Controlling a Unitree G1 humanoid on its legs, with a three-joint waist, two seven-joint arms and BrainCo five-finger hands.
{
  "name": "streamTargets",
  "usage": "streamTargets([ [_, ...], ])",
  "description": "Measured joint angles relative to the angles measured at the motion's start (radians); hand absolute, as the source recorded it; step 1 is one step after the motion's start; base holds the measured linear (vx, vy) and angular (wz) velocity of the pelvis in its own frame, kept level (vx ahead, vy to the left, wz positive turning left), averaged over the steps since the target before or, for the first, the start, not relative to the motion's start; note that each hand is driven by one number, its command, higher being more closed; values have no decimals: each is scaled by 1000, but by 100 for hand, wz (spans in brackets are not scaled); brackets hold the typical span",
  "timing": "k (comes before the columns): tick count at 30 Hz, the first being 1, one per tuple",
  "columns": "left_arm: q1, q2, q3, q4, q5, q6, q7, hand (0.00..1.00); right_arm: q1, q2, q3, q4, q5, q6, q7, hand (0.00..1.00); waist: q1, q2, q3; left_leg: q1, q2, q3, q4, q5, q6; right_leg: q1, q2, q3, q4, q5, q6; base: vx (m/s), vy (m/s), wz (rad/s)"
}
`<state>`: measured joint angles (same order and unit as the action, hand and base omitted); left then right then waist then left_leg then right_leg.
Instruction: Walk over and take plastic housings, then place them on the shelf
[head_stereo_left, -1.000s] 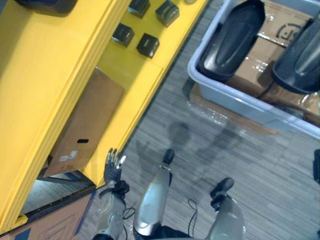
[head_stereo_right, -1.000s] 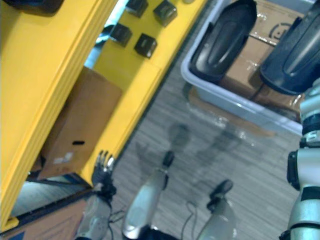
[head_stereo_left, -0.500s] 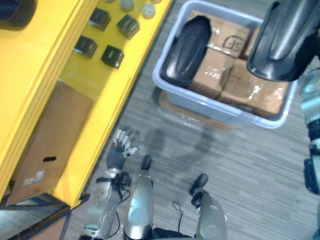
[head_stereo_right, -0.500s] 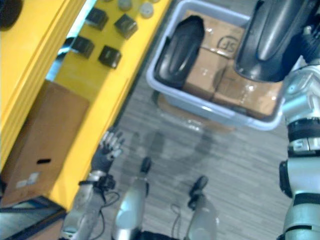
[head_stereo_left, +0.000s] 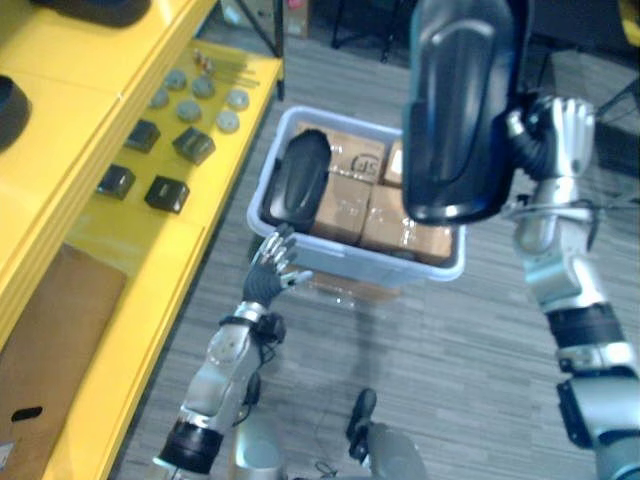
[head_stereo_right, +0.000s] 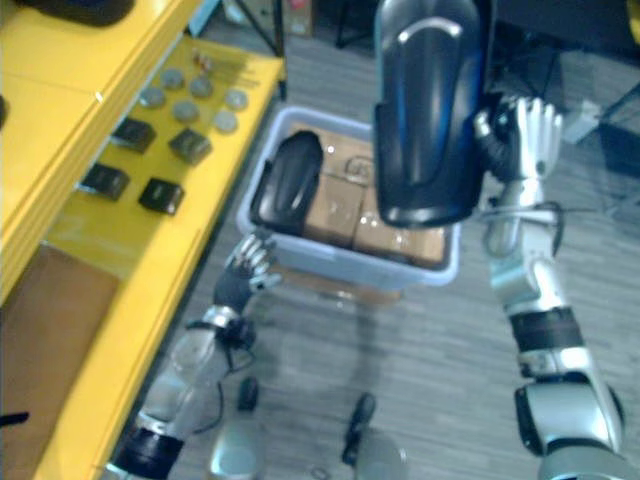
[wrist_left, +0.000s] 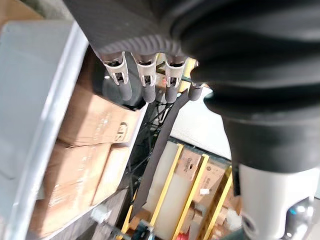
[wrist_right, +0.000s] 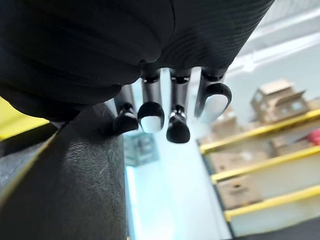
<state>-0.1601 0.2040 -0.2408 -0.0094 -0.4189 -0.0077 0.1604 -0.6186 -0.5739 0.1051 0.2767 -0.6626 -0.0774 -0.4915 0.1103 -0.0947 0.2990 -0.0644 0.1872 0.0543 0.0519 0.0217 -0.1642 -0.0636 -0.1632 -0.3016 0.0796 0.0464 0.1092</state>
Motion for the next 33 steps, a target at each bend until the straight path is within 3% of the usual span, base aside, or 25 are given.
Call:
streamTargets([
  [3,-7,-17,-6,48,45,-8,74,0,36,47,27,-27,-21,-33,33,100,-11,-13,-37,14,3,9,-11,2,-3,21,8,3,-37,21,0,-14,1,-7],
  [6,-9,-26,-10,74,45,-9,96,0,60,77,54,-30,-25,-49,57,100,-14,-22,-51,31,2,12,-14,0,-5,45,11,4,-58,31,-1,-37,-3,-3],
  [16,-19,-33,-53,122,25,-13,88,0,92,141,127,-27,-62,-74,95,100,-13,-28,-89,38,-10,11,-14,2,-5,83,13,1,-124,73,2,-11,2,0],
  [19,-26,-54,-65,124,-16,-15,59,0,95,145,155,-20,-80,-72,101,100,-13,-28,-89,46,-11,11,-14,2,-6,92,13,1,-125,73,2,0,0,0],
  [22,-40,-58,-92,135,-125,-19,51,0,95,156,178,1,-102,-65,102,100,-13,-25,-92,46,-11,10,-14,2,-5,92,13,1,-125,73,1,-11,1,0],
  [28,-42,-64,-101,145,-293,-64,2,0,95,157,192,56,-129,-53,103,100,-13,-4,-109,46,-13,9,-17,2,-5,92,12,-1,-126,73,1,0,0,0],
  [33,-53,-65,-108,144,-353,-86,-17,0,95,157,192,59,-139,-52,103,100,-13,-2,-111,46,-14,7,-17,2,-5,92,11,-1,-126,73,1,0,0,0],
])
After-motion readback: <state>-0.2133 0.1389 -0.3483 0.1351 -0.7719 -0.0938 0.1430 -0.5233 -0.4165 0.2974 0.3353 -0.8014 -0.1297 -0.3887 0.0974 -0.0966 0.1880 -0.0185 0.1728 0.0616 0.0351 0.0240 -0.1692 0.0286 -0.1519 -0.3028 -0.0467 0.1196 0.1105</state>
